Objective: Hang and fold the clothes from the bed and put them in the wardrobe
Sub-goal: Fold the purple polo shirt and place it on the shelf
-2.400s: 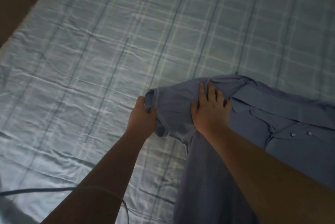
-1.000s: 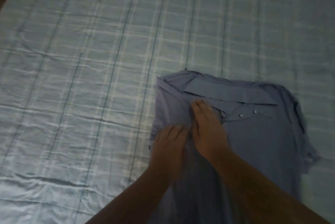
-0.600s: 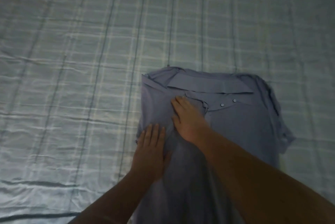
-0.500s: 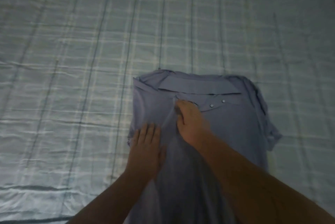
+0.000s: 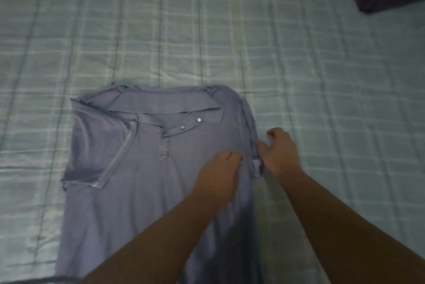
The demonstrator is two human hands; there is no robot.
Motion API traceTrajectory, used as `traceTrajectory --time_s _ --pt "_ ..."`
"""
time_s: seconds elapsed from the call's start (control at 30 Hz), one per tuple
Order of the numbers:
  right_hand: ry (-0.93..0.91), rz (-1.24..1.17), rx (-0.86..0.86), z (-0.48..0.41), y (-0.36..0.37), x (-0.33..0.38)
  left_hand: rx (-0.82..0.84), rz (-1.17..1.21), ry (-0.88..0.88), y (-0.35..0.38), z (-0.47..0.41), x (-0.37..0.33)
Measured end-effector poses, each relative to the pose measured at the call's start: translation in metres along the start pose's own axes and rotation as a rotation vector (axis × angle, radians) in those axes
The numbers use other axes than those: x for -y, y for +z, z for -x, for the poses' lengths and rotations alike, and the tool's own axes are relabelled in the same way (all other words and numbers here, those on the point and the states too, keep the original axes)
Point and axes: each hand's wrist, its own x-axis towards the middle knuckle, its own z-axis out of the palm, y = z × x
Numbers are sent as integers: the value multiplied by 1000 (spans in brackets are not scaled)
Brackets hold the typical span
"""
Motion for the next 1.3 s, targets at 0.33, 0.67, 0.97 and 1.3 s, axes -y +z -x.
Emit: traceTrajectory --time_s 0.33,0.67,0.97,1.3 --pt "-137 29 195 -44 1 -19 -119 110 -311 64 -19 -66" --pt "-22 -43 173 -93 -47 -60 -66 -233 -292 73 -53 -91" --pt "-181 93 -49 -108 -52 -70 -46 -265 -237 99 -81 -112" --pt "-140 64 181 -117 -52 -74 -3 -219 -214 84 -71 -124"
